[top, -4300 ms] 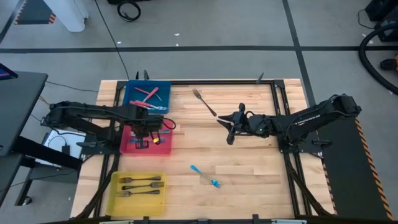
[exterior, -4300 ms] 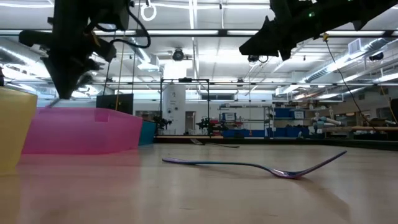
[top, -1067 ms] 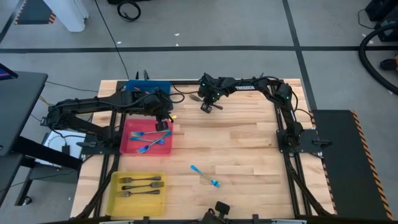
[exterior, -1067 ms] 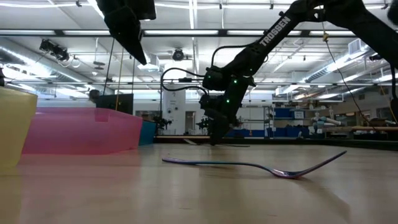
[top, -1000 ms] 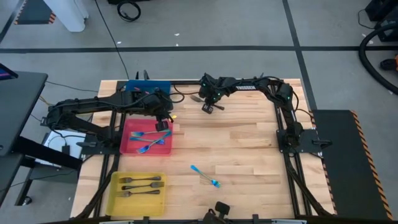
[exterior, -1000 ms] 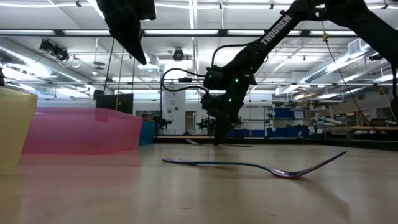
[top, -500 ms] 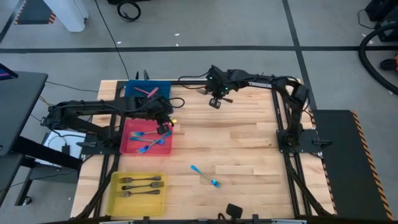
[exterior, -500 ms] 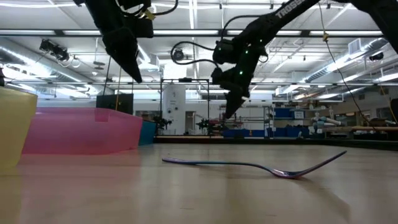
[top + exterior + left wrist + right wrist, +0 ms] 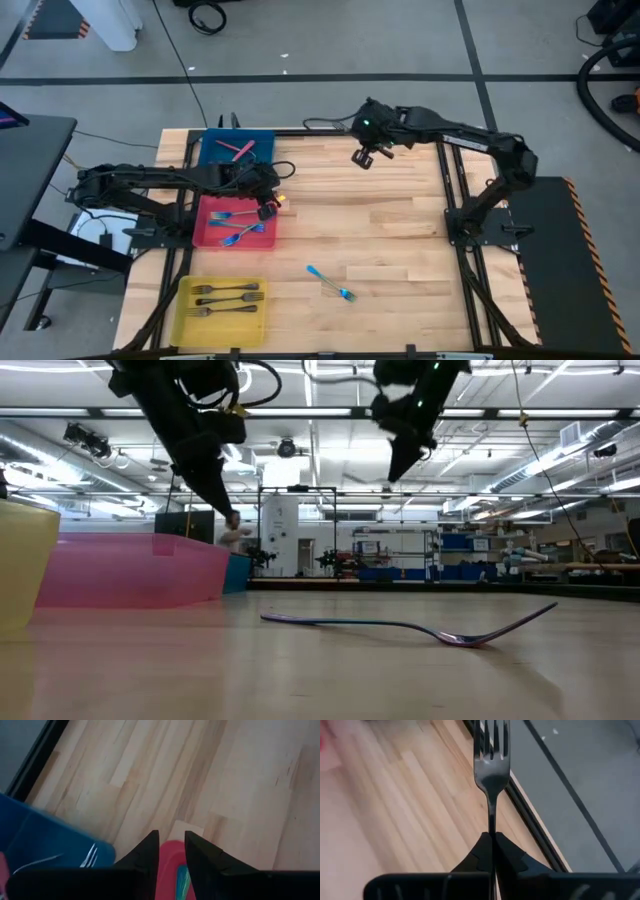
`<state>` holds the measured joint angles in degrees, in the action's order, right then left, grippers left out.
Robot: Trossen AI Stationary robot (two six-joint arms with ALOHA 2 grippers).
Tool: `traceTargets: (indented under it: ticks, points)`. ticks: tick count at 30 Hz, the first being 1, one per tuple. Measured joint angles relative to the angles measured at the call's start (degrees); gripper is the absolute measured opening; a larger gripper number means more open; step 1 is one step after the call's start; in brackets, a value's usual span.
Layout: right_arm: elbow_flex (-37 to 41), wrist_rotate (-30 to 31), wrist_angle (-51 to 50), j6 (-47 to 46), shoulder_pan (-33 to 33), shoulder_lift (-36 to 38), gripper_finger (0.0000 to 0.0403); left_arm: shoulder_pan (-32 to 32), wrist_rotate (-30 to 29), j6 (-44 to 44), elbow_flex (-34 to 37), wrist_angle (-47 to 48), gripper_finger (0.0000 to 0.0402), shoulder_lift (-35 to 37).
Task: Sort silverware by color (type)
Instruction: Put the black fork into the yellow bin
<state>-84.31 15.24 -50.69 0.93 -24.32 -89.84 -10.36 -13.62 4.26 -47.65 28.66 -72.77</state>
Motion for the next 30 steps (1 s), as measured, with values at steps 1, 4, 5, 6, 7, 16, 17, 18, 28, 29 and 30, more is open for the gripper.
traceTargets:
  ticks: [1, 4, 5, 6, 7, 16, 17, 18, 28, 29, 30]
  points:
    - [0.0, 0.9, -0.9, -1.1, 1.0, 1.1, 0.0007, 0.2, 0.0, 0.2, 0.6, -1.2, 0.0093, 0.0]
    - [0.0, 3.1, -3.3, -4.6, 4.2, 3.9, 0.0007, 1.2, 0.0, 1.1, 2.0, -5.0, 0.0093, 0.0]
    - [0.0, 3.8, -4.2, -5.8, 5.5, 4.6, 0.0007, 1.7, 0.0, 1.2, 2.5, -6.5, 0.0093, 0.0]
    - [0.0, 4.7, -4.8, -7.0, 6.9, 5.3, 0.0007, 2.1, 0.0, 1.4, 3.2, -8.3, 0.0093, 0.0]
    - [0.0, 5.6, -5.5, -8.2, 8.3, 5.9, 0.0007, 2.5, 0.0, 1.5, 3.8, -10.1, 0.0093, 0.0]
    - [0.0, 13.3, -10.3, -21.3, 23.7, 6.8, 0.0008, 6.9, 0.4, 5.8, 9.6, -28.2, 0.0093, 0.0]
    - [0.0, 13.8, -10.5, -22.7, 25.4, 6.6, 0.0008, 7.6, 0.4, 6.1, 10.0, -29.1, 0.0093, 0.0]
    - [0.0, 14.1, -10.8, -24.2, 27.2, 6.5, 0.0008, 8.4, 0.4, 6.5, 10.4, -30.0, 0.0093, 0.0]
    - [0.3, 22.3, -7.6, -37.8, 41.3, 1.9, 0.0008, 15.6, 0.4, 10.6, 11.6, -35.4, 0.0093, 0.0]
    - [0.3, 22.5, -6.8, -38.3, 42.5, 1.1, 0.0008, 16.4, 0.4, 10.6, 11.6, -36.5, 0.0093, 0.0]
    - [0.3, 22.7, -6.1, -38.7, 43.6, 0.3, 0.0008, 17.2, 0.4, 10.6, 11.6, -37.4, 0.0093, 0.0]
